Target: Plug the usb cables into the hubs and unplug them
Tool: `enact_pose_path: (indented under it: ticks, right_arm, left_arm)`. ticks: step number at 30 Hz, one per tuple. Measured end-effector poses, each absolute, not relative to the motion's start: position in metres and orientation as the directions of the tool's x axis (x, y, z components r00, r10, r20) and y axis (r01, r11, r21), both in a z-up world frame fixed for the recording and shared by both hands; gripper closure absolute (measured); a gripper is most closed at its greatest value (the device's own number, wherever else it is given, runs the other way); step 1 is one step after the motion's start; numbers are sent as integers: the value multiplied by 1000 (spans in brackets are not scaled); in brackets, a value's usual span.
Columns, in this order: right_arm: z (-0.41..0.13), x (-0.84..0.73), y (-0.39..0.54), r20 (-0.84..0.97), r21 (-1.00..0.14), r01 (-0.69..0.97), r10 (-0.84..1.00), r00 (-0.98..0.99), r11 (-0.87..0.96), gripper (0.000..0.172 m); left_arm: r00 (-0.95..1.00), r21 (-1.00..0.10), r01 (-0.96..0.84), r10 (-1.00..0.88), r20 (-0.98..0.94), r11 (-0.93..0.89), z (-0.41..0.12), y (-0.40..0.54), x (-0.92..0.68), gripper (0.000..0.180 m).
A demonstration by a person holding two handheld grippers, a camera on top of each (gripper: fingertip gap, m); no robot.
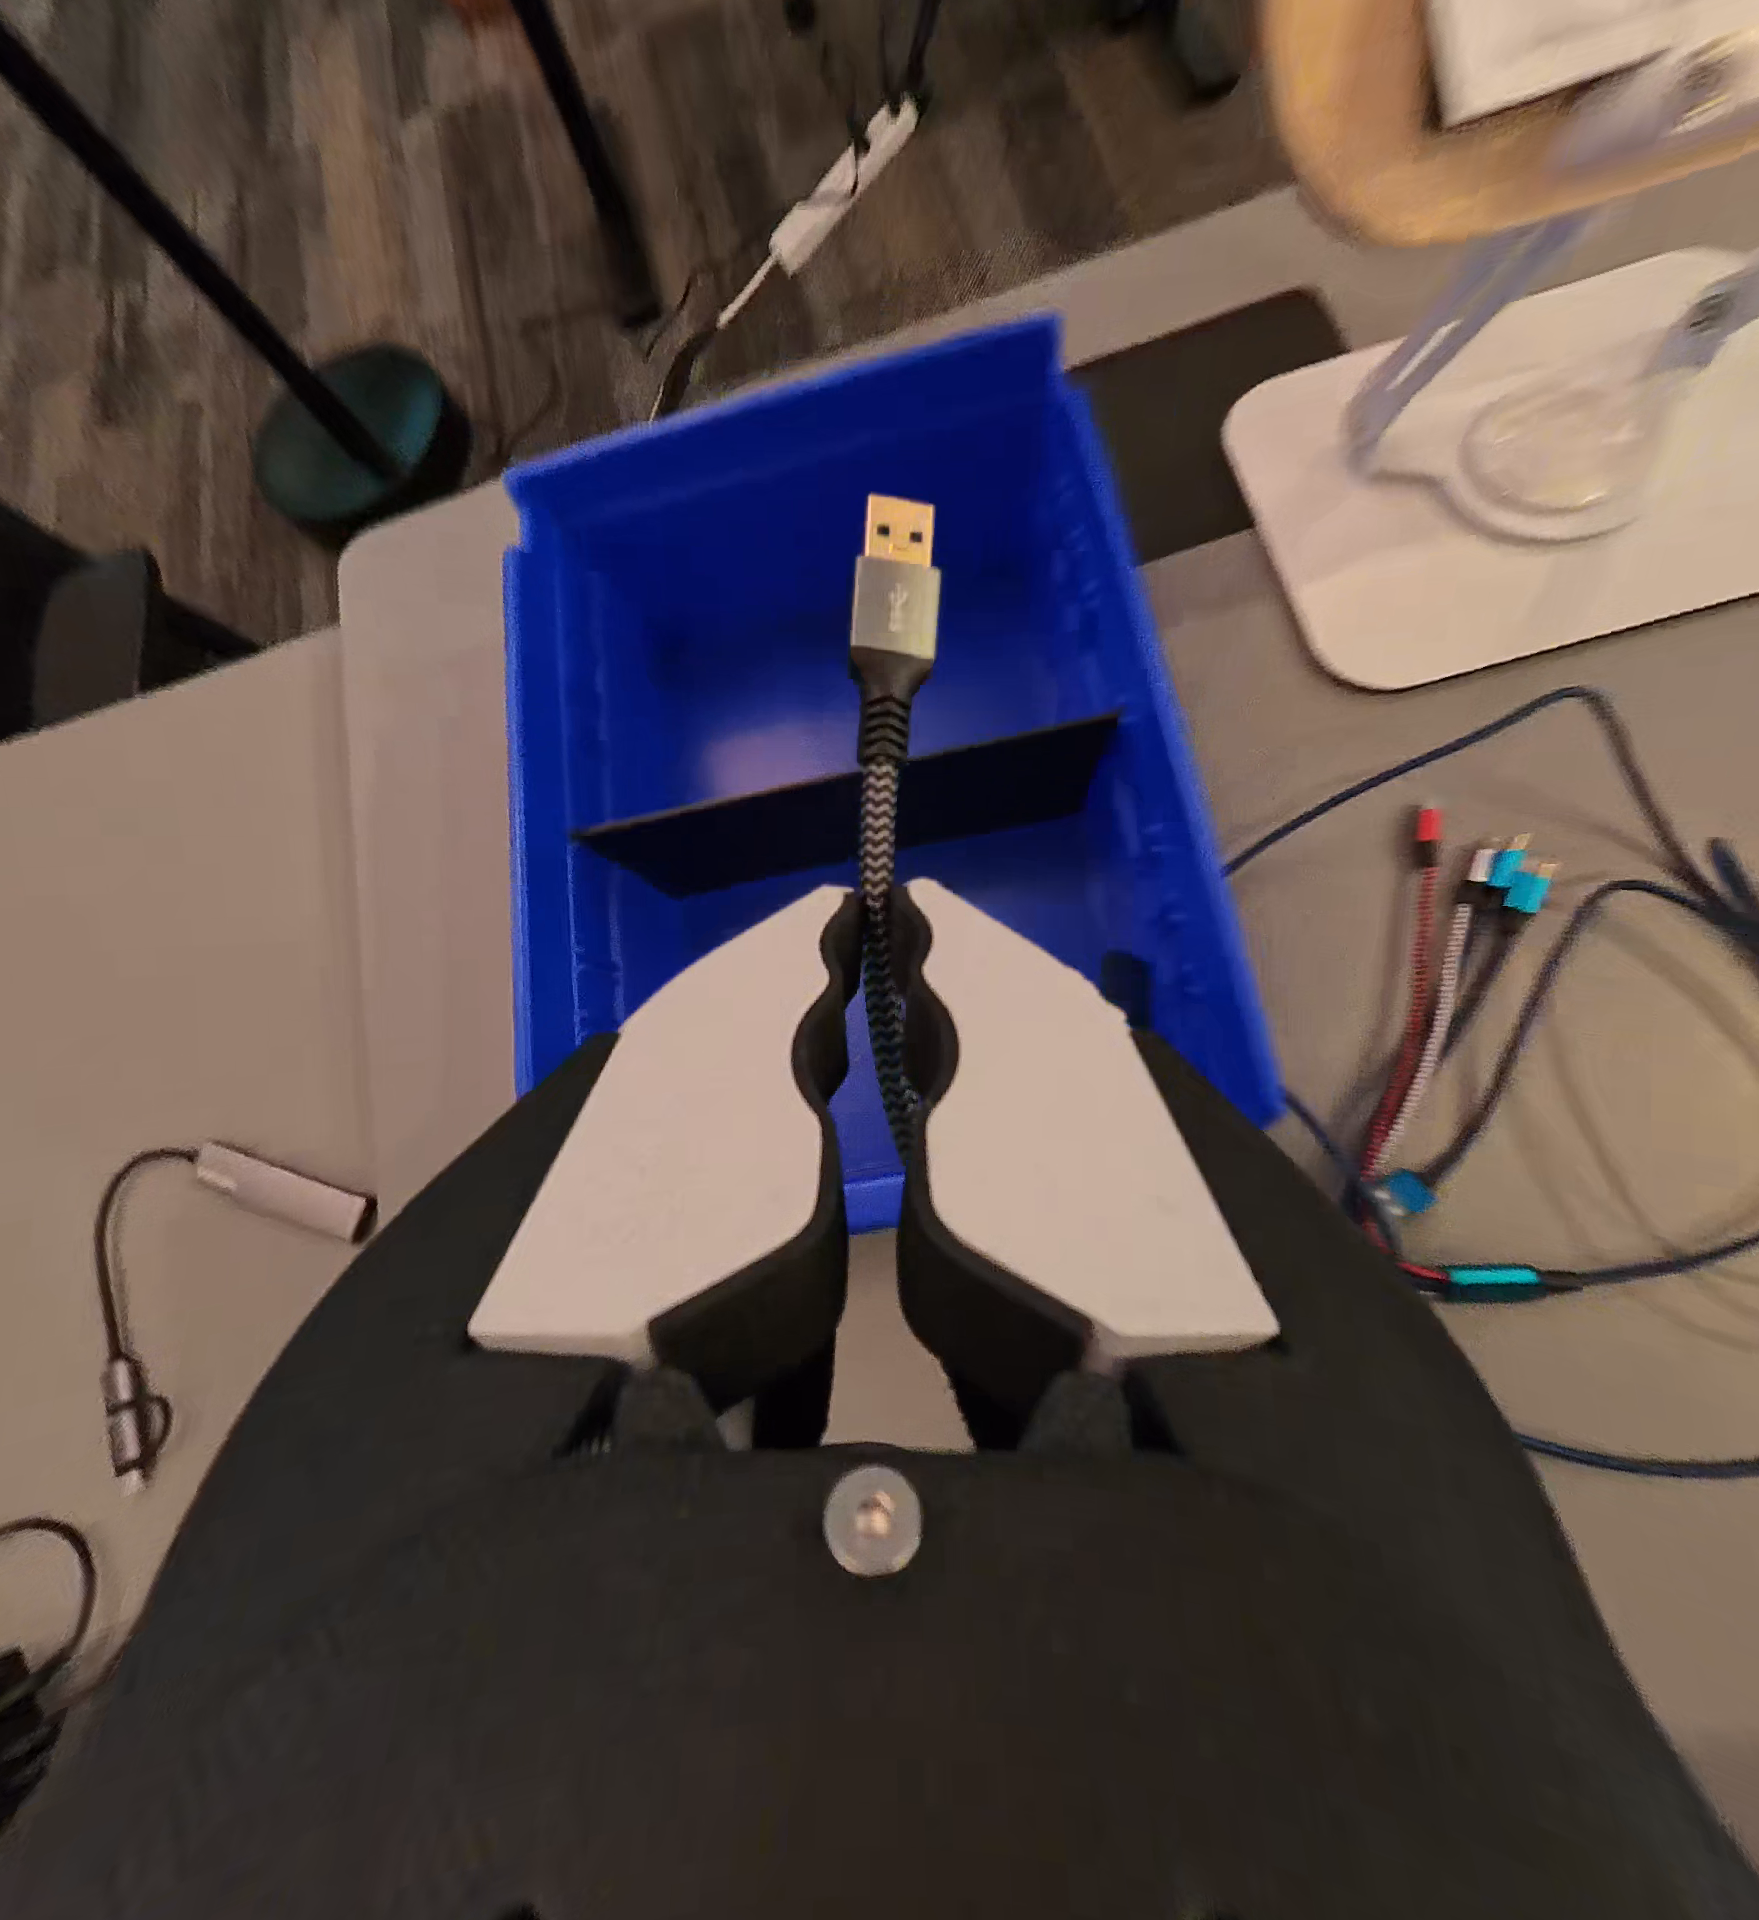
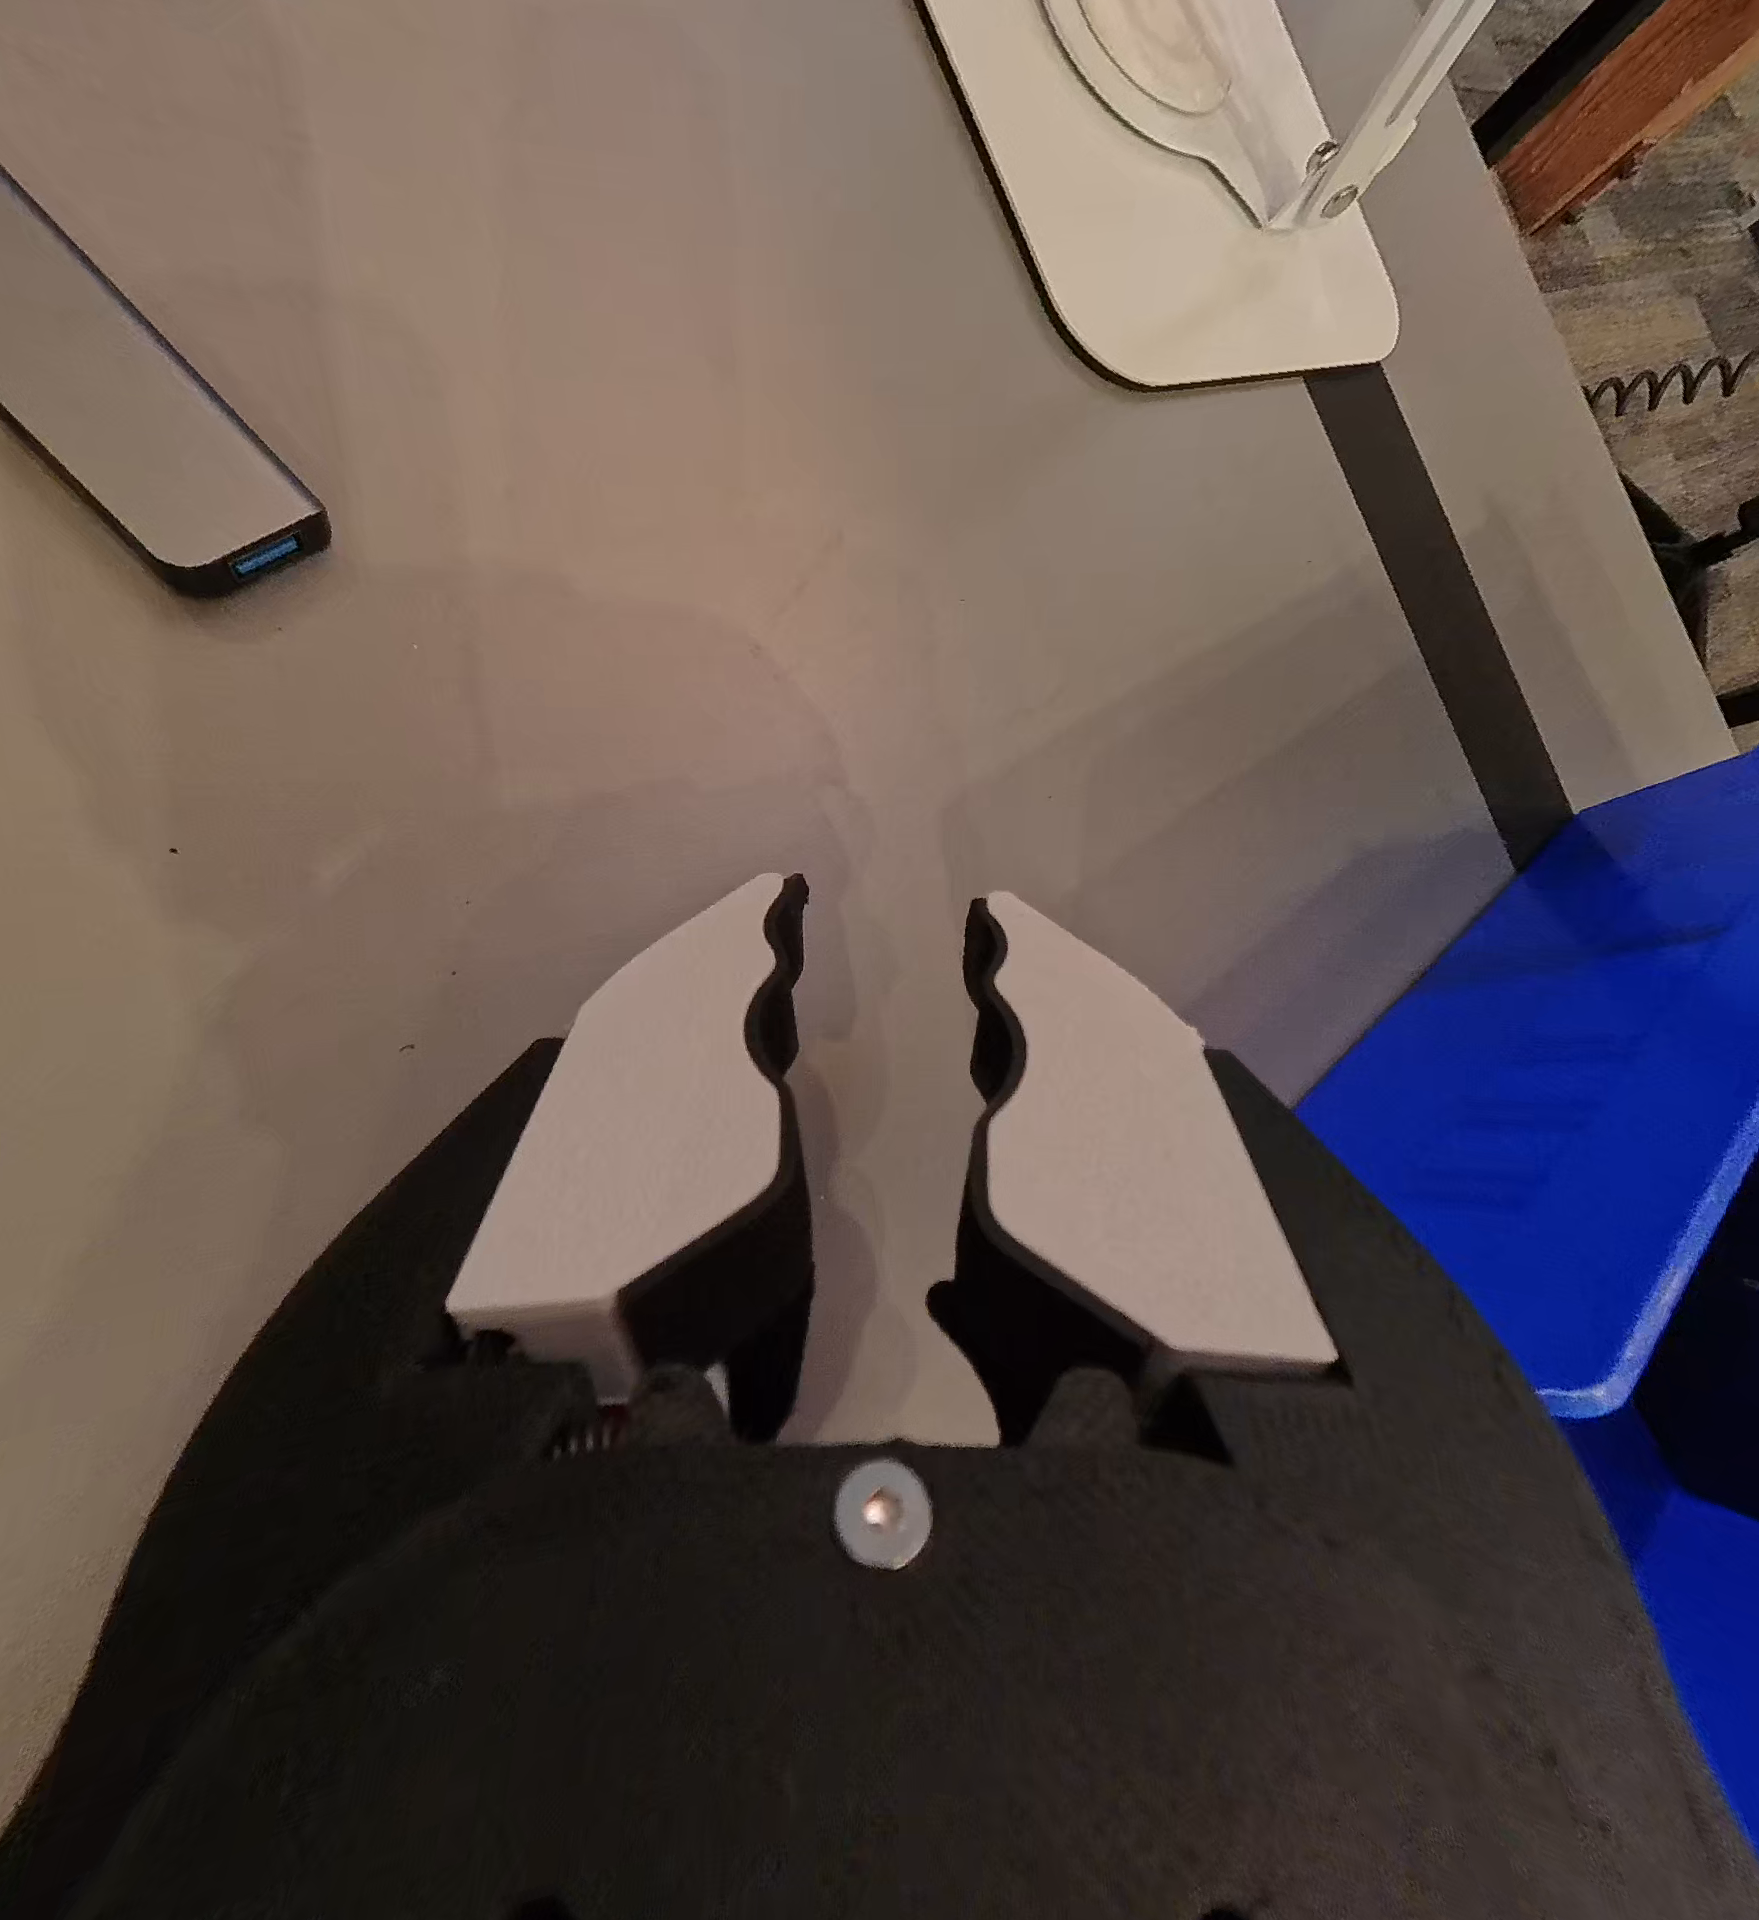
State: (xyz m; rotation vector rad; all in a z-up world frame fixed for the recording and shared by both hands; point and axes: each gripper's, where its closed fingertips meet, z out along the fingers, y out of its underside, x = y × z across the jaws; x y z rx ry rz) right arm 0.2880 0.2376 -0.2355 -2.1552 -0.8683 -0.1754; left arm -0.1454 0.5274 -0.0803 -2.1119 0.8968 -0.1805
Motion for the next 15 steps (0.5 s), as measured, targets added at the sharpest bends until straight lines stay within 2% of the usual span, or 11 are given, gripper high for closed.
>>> enact_pose_path:
  ticks: [4, 7, 9, 15]
  right_arm:
    - [-235, 286, 238, 388, -624, 639, 530, 754, -451, 142]
    - [-236, 283, 238, 387, -622, 642, 537, 750, -449, 142]
    - [-237, 282, 238, 386, -620, 644, 540, 748, -449, 142]
    - [-235, 284, 237, 384, -625, 640, 537, 751, -448, 142]
  left_arm:
    - [637, -800, -531, -754, -161, -277, -40, 475, -97, 175]
    - [510, -808, -559, -846, -157, -188, -30, 428, -49, 174]
    - [429, -784, -606, -885, -182, -133, -34, 401, -23, 174]
    - [236, -752, -652, -968, -83, -95, -69, 339, 33, 175]
